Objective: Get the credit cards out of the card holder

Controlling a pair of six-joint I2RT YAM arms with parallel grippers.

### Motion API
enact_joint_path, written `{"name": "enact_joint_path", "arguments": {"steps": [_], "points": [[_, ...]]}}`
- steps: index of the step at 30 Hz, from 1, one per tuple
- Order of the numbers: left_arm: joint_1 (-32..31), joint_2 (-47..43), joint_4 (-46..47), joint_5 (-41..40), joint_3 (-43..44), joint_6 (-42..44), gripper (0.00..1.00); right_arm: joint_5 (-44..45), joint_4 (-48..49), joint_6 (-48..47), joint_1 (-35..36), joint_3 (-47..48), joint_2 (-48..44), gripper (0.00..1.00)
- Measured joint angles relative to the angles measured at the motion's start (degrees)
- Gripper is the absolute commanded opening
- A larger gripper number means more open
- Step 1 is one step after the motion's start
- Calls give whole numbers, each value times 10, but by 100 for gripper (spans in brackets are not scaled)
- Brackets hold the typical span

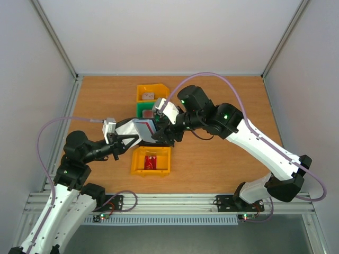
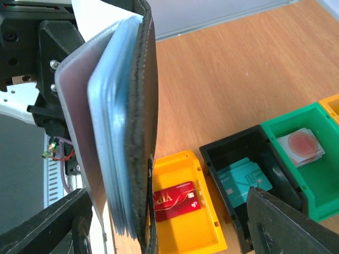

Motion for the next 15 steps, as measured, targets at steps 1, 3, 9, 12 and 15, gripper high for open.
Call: {"name": "enact_joint_path", "arguments": {"steps": [1, 3, 9, 12, 15], "points": [[0, 0, 0, 0, 0, 0, 0, 0, 0, -3, 0, 0, -1, 83], [0, 0, 0, 2, 0, 0, 0, 1, 1, -7, 0, 0, -3, 82], [0, 0, 6, 9, 0, -5, 0, 3, 14, -4, 0, 0, -3, 68], [0, 0, 11, 12, 0, -8, 0, 1, 26, -1, 0, 0, -3, 73], [0, 0, 12, 13, 0, -8, 0, -4, 29, -3, 0, 0, -3, 77]]}}
